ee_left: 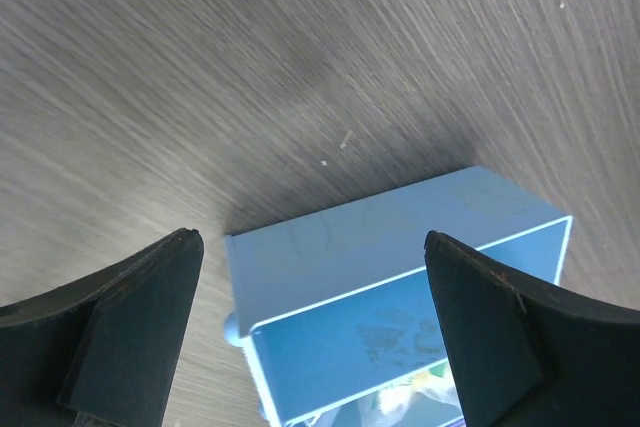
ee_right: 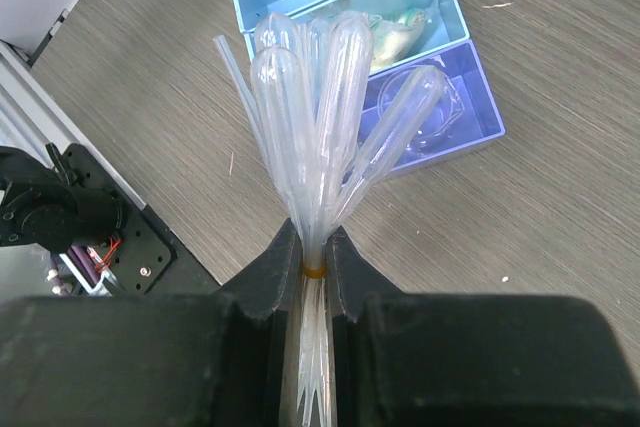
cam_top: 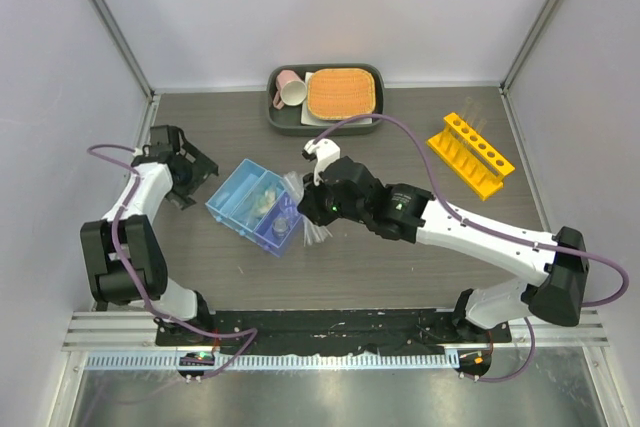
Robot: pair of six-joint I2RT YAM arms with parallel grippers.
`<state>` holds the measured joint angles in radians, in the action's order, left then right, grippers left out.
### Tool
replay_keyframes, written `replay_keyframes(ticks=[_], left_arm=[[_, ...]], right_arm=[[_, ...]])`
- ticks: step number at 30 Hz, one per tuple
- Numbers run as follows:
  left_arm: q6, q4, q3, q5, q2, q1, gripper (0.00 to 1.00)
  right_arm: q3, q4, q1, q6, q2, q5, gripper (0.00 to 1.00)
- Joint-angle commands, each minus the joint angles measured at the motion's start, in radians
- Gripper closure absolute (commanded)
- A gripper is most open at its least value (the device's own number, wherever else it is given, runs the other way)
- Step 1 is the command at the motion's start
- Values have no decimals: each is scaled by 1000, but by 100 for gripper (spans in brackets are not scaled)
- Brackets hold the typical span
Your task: Organize the chemistry lab equipment
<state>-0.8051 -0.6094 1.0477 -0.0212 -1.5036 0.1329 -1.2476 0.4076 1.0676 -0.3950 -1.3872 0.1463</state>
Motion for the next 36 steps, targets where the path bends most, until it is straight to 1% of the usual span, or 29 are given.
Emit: replay_keyframes(ticks=[1,10,15,19,26,30,34,36], left_arm=[[-88,115,-31,90,-35,5,3],[-160,246,-158,181,-58,4,7],[-220,321,-254,242,-24,4,9],[-258,361,-348,256,45,-1,10],[-322,399,-515,267,219,-18,11],[-373,408,-598,262,368,-53,11],[-445,407,-664,238,494,-140,14],[-470,404,-678,222,534,-215,15]], right_arm=[[19,-69,9,7,47,4,99],[73,-81,22,-8,79,15,99],[94,-81,32,-21,97,30,99],[102,-88,37,-47,105,42,99],[77,-89,37,-129,68,85,99],[79,-98,38,-171,51,105,99],[80,-104,45,-212,40,127,99],[80,-104,51,-229,28,140,99]])
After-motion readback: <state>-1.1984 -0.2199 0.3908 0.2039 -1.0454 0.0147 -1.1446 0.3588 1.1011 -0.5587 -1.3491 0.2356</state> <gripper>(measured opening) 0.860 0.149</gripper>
